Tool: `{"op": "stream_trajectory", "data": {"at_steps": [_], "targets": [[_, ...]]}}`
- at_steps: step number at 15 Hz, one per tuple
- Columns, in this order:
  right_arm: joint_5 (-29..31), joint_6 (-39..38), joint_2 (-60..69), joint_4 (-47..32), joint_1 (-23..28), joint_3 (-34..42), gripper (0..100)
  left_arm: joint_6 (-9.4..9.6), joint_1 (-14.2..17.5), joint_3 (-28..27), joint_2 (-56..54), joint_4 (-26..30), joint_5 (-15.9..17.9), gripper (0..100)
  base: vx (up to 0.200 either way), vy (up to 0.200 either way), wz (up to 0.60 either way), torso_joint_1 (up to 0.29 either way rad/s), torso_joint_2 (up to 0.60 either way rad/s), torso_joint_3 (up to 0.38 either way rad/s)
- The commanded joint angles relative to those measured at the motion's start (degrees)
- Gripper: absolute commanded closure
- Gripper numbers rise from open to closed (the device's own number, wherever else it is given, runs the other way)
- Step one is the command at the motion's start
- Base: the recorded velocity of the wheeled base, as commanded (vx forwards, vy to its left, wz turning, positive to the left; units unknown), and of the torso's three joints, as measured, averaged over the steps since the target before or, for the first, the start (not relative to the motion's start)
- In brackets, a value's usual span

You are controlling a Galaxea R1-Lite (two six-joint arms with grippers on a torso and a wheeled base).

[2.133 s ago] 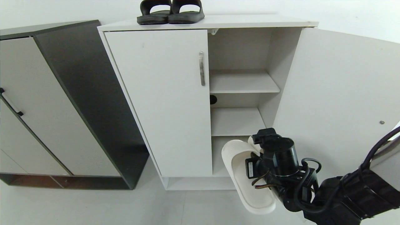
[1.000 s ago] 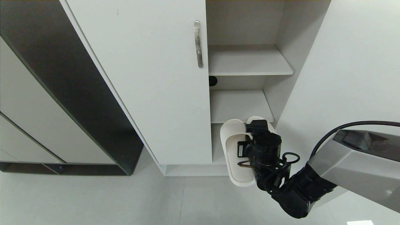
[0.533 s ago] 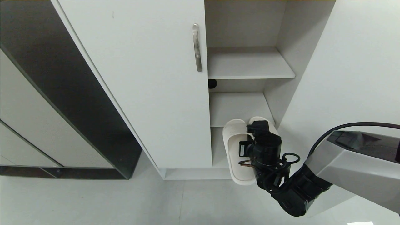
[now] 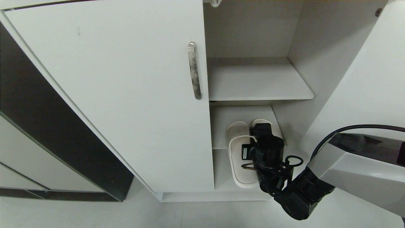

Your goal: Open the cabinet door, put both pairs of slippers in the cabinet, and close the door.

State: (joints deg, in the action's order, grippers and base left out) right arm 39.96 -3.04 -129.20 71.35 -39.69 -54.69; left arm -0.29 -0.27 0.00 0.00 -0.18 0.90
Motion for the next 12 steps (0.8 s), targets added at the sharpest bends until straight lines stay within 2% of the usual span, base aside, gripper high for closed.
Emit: {"op": "stream_trajectory", "data": {"at_steps": [1, 6, 8, 12], "targets": [[-0.1, -0.1, -0.7, 0.1, 0.0, 0.0, 100, -0.06, 0.0, 0.0, 0.1, -0.1, 0.0, 100, 0.000, 0.000, 0.00, 0.000, 0.00, 0.000], [-0.4, -0.3, -3.1, 0.0, 0.7, -1.0, 100, -0.06, 0.0, 0.0, 0.1, -0.1, 0.0, 100, 0.000, 0.000, 0.00, 0.000, 0.00, 0.000], [-0.5, 0.0, -6.1, -0.2, 2.6, -7.3, 100, -0.06, 0.0, 0.0, 0.1, -0.1, 0.0, 100, 0.000, 0.000, 0.00, 0.000, 0.00, 0.000], [-0.7, 0.1, -9.3, -7.5, 4.4, -18.6, 100, -0.15, 0.0, 0.0, 0.1, 0.0, 0.0, 100, 0.000, 0.000, 0.00, 0.000, 0.00, 0.000]]}}
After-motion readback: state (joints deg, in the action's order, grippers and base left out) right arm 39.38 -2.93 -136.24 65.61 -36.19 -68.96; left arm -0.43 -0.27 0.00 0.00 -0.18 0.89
